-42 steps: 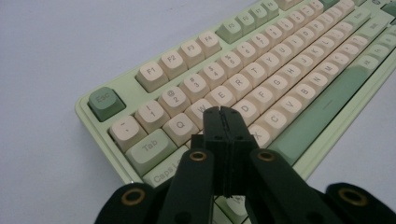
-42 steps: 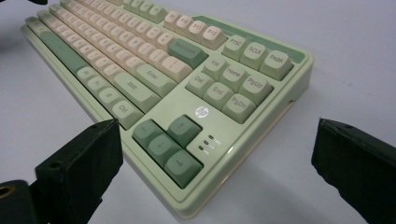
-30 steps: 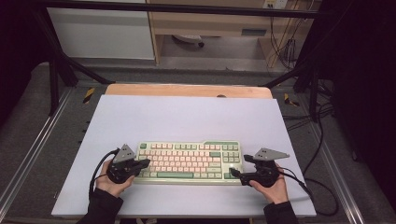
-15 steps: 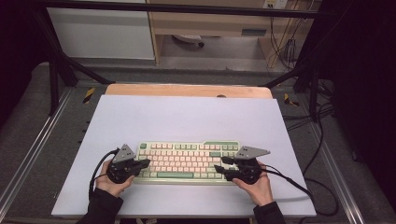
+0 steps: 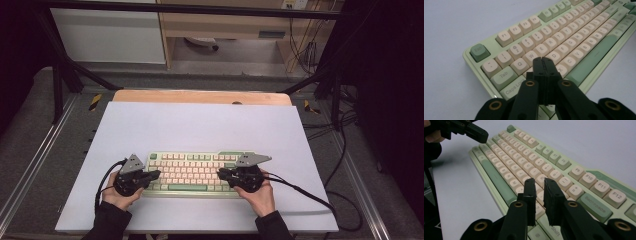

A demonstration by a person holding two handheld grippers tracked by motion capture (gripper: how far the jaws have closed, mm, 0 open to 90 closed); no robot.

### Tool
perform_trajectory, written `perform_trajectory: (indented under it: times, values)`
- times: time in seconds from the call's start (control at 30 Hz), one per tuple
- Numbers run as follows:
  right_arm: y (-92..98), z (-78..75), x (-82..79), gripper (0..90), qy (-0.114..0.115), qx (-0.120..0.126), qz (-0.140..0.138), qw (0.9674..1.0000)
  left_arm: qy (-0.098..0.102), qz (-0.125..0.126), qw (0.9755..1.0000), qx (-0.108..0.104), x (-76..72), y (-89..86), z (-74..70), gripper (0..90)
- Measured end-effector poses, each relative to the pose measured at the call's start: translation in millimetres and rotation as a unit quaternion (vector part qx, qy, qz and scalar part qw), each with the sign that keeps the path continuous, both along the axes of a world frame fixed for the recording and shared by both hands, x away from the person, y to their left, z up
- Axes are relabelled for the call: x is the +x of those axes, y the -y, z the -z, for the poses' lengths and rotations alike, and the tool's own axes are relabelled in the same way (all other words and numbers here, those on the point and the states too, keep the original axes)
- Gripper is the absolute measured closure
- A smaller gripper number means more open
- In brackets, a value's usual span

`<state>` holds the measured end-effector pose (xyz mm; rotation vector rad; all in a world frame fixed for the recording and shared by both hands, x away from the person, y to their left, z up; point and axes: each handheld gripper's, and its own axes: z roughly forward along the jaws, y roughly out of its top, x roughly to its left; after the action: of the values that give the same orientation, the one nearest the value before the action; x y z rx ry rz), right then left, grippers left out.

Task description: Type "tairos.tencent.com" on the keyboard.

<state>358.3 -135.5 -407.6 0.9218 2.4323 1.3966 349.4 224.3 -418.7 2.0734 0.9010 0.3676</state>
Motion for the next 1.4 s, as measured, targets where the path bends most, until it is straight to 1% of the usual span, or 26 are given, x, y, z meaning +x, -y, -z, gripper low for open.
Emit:
perform_trajectory:
  times: [0.07, 0.13, 0.2, 0.27, 0.33, 0.5, 0.53, 0.57, 0.63, 0.67, 0.7, 0.73, 1.23, 1.4]
  values:
    - [-1.6, -0.1, 0.7, 85.3, 0.001, 0.001, 0.0, 1.0, 0.0, -0.001, 1.0, -0.001, 0.1, -0.3, 0.3, 89.8]
    - [-8.0, -0.7, 3.6, 88.6, 0.0, 0.002, 0.003, 1.0, 0.0, -0.001, 1.0, 0.0, 0.0, -0.2, 0.2, 89.9]
    - [-9.3, -0.9, 4.6, 89.4, 0.0, 0.002, 0.002, 1.0, 0.001, 0.0, 1.0, 0.0, 0.0, -0.1, 0.1, 89.8]
    - [-14.1, -0.8, 6.7, 90.0, -0.003, 0.009, 0.004, 0.9999, 0.0, 0.0, 1.0, 0.0, -0.1, -0.1, 0.3, 89.9]
    - [-18.7, -0.1, 9.1, 90.0, -0.003, 0.008, 0.004, 1.0, 0.001, 0.0, 1.0, 0.0, -0.1, -0.2, 0.3, 89.9]
    - [-31.2, 3.6, 15.7, 90.0, -0.01, 0.004, 0.009, 0.9999, 0.001, 0.001, 1.0, 0.001, 0.1, 0.1, 0.6, 89.9]
    - [-37.6, 5.8, 18.6, 90.0, -0.008, -0.004, 0.011, 0.9999, 0.001, 0.002, 1.0, 0.001, 0.1, 0.2, 0.8, 89.9]
    - [-37.6, 5.8, 18.6, 90.0, -0.008, -0.004, 0.011, 0.9999, 0.001, 0.002, 1.0, 0.002, 0.1, 0.4, 1.0, 89.9]
    - [-44.2, 8.5, 21.2, 90.0, -0.009, -0.006, 0.012, 0.9999, 0.001, 0.002, 1.0, 0.002, 0.1, 0.7, 1.1, 89.8]
    - [-49.5, 10.8, 23.8, 90.0, -0.01, -0.012, 0.013, 0.9998, 0.001, 0.002, 1.0, 0.003, 0.0, 0.8, 1.1, 89.9]
    - [-49.5, 10.8, 23.8, 90.0, -0.01, -0.012, 0.013, 0.9998, 0.001, 0.003, 1.0, 0.003, -0.1, 0.8, 1.0, 89.9]
    - [-53.8, 12.9, 25.7, 90.0, -0.011, -0.016, 0.014, 0.9997, 0.001, 0.003, 1.0, 0.003, -0.1, 0.7, 1.0, 89.8]
    - [-61.1, 26.1, 31.0, 90.0, -0.02, -0.033, 0.016, 0.9991, 0.0, 0.004, 1.0, 0.004, 0.0, 1.6, 2.0, 89.9]
    - [-62.2, 28.4, 31.5, 90.0, -0.021, -0.034, 0.015, 0.9991, 0.0, 0.003, 1.0, 0.004, 0.1, 1.4, 2.0, 89.8]
